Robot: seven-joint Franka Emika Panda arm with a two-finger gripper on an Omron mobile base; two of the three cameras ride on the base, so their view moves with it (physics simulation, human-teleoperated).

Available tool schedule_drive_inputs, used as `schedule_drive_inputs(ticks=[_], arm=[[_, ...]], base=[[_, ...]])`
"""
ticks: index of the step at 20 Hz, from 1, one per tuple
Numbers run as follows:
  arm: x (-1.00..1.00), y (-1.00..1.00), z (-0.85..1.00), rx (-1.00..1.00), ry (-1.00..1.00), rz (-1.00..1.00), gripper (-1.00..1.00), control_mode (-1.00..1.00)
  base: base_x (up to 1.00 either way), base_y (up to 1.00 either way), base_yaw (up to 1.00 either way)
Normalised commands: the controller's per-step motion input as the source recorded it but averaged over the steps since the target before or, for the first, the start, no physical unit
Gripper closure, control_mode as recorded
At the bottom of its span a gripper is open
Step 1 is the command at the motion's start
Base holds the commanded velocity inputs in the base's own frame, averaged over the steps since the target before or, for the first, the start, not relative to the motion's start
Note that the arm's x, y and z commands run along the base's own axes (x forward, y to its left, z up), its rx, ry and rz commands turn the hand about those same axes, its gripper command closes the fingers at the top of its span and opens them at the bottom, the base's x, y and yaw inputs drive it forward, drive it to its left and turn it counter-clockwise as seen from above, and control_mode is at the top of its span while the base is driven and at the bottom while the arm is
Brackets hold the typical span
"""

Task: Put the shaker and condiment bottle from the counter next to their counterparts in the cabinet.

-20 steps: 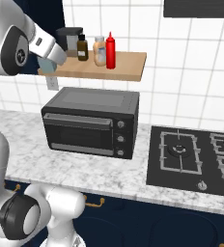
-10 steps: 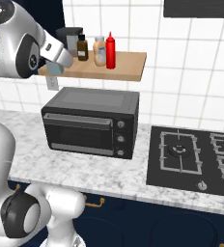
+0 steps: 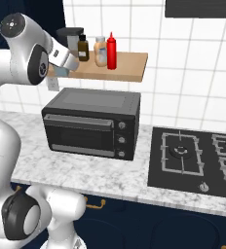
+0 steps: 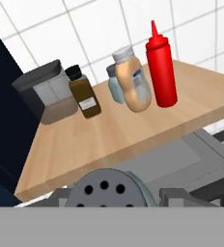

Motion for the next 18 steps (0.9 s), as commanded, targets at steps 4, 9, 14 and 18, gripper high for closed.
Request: schedule_drive_inputs(ticks=[4, 9, 14, 18], arm=[[0.37, -0.01, 0.04, 0.0, 0.02, -0.02, 1.0, -1.0], [0.37, -0.04, 0.07, 0.01, 0.04, -0.01, 1.0, -1.0], [0.39, -0.03, 0.04, 0.01, 0.04, -0.01, 1.0, -1.0], [0.41, 0.0, 0.0, 0.0, 0.04, -0.01, 1.0, -1.0]], base=[[0.0, 0.0, 0.0], [0.0, 0.0, 0.0], [0.0, 0.0, 0.0], [0.0, 0.0, 0.0]])
